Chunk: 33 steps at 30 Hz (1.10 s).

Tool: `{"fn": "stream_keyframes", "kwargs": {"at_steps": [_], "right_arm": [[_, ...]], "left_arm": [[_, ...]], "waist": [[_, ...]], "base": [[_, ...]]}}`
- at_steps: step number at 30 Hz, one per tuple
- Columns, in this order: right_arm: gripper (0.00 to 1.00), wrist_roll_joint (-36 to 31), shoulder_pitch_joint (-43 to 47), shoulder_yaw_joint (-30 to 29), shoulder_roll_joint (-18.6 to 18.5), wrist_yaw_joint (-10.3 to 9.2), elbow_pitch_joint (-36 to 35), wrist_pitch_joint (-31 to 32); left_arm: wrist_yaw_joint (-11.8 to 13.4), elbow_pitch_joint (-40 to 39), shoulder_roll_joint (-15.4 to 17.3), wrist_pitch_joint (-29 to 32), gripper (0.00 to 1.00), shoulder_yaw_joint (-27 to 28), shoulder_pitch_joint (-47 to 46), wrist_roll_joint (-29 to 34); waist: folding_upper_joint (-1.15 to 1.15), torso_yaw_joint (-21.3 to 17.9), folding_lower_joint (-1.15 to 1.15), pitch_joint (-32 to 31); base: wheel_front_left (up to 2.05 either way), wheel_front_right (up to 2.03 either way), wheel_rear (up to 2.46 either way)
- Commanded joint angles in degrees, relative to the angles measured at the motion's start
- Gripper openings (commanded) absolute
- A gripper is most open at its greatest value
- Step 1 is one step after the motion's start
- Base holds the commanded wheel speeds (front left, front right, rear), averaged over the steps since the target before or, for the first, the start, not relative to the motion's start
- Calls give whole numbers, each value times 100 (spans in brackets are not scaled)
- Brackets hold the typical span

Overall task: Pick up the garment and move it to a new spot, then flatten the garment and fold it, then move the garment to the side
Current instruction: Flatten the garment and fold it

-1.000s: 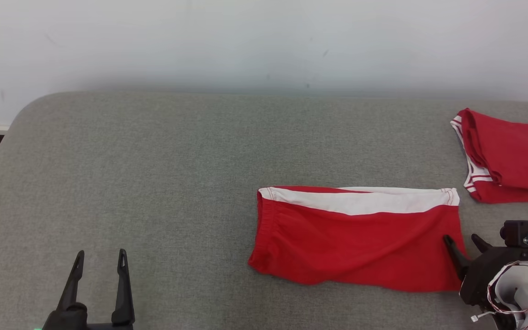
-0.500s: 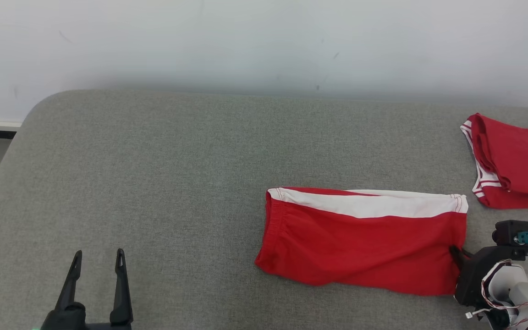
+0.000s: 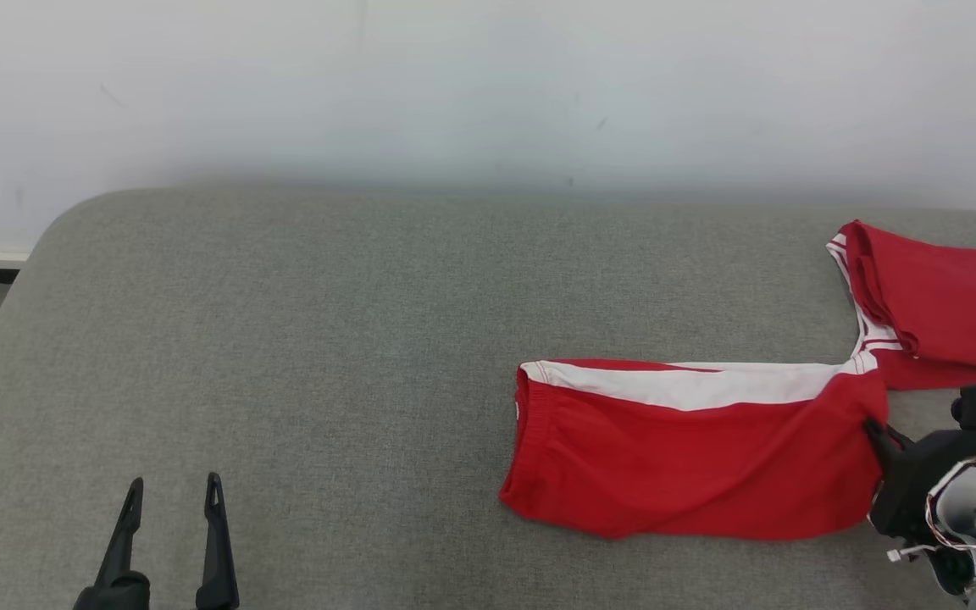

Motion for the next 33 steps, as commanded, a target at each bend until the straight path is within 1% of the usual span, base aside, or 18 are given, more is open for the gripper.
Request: {"fn": "stream_keyframes", "kwargs": {"at_steps": [1, 2, 3, 8, 12, 16, 19, 24, 29, 33], "right_arm": [[0, 81, 32, -3, 29, -18, -295, -4], [0, 100, 47, 11, 10, -18, -471, -18], [0, 100, 47, 11, 10, -18, -471, -18], [0, 314, 167, -53, 83, -18, -1419, 58], [0, 261, 287, -54, 197, -18, -2088, 191], [0, 156, 396, -53, 448, -18, -2583, 369], [0, 68, 486, -58, 729, -18, -2816, 528], [0, -177, 499, -108, 1221, -18, -2846, 758], [0, -405, 358, -181, 1739, -18, -2591, 882], [0, -639, 276, -206, 1986, -18, -2245, 904]], "left_arm": [[28, -11, 5, -18, 100, 34, 107, -30], [31, -17, 3, -18, 100, 40, 116, -30], [31, -17, 3, -18, 100, 40, 116, -30], [25, -43, -3, -18, 100, 57, 158, -36], [10, -30, -10, -18, 100, 14, 127, -40], [12, 8, -16, -18, 100, -48, 46, -41], [2, 44, -23, -18, 100, -111, 10, -42], [-30, 88, -34, -18, 100, -206, -82, -67], [-39, 127, -44, -18, 100, -309, -183, -96], [-35, 180, -51, -18, 100, -395, -276, -121]], "waist": [[0, -49, 0, -48], [0, -67, 0, -61], [0, -67, 0, -61], [0, -146, 0, -104], [0, -151, 0, -102], [0, -104, 0, -97], [0, -29, 0, -103], [0, 119, 0, -62], [0, 279, 0, 33], [0, 412, 0, 99]], "base": [[0, 0, 0], [0, 0, 0], [0, 0, 0], [0, 0, 0], [0, 0, 0], [0, 0, 0], [0, 0, 0], [0, 0, 0], [0, 0, 0], [0, 0, 0]]}}
